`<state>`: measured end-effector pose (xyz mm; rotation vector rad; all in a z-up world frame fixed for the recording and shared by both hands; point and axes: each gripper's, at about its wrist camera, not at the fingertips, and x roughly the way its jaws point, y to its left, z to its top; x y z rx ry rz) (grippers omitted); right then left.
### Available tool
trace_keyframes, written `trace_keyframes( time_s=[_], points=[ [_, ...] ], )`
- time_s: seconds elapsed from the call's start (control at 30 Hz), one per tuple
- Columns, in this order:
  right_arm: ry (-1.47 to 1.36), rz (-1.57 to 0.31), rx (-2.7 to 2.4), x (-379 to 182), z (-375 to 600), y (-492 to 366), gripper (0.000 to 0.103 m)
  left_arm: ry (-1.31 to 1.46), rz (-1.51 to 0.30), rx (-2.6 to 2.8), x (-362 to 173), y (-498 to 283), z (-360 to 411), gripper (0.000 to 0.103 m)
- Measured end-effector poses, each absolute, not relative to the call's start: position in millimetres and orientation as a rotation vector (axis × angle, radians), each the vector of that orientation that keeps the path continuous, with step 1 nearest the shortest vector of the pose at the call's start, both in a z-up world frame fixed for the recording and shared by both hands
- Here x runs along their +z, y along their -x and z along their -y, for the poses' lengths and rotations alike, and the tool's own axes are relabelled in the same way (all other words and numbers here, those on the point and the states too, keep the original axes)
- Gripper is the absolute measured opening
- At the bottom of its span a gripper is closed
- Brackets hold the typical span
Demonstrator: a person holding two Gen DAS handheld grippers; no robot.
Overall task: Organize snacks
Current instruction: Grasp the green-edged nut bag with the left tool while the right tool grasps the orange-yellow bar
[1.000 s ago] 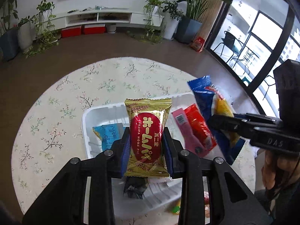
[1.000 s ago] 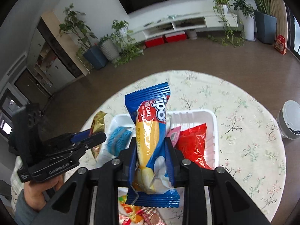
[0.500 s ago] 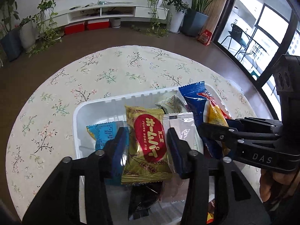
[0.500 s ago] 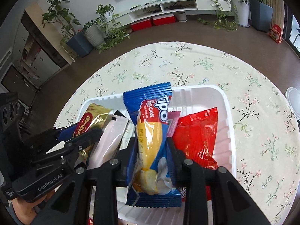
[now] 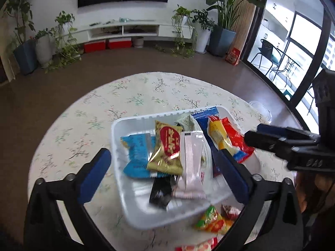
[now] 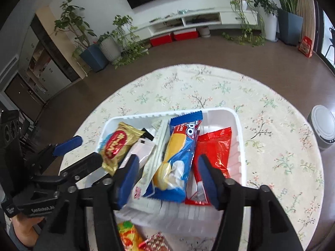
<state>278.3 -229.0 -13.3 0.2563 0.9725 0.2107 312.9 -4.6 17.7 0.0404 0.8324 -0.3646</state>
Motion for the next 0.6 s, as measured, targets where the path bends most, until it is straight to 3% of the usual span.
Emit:
trace_keyframes(
  time_s=[0.1,0.17,0.43,0.6],
  points=[
    [-0.260,-0.889,0.260,7,234,-249,0.090,-0.028,-0.804,-0.332,28,-270,-5,0.103],
    [-0.243,-0.844,0.267,16,235,-228,0.094,0.011,-0.790,-0.304,27,-237,-12,0.103],
    [-0.227,-0.741,0.271,0,236,-143,0.093,-0.012,-0.906,-0.221,-31,-127,14,0.102],
    [-0.249,-0.766,0.221,-25,241,-121,0.082,-0.052,-0.971,-0.135,-65,-113,23,0.102]
  ],
)
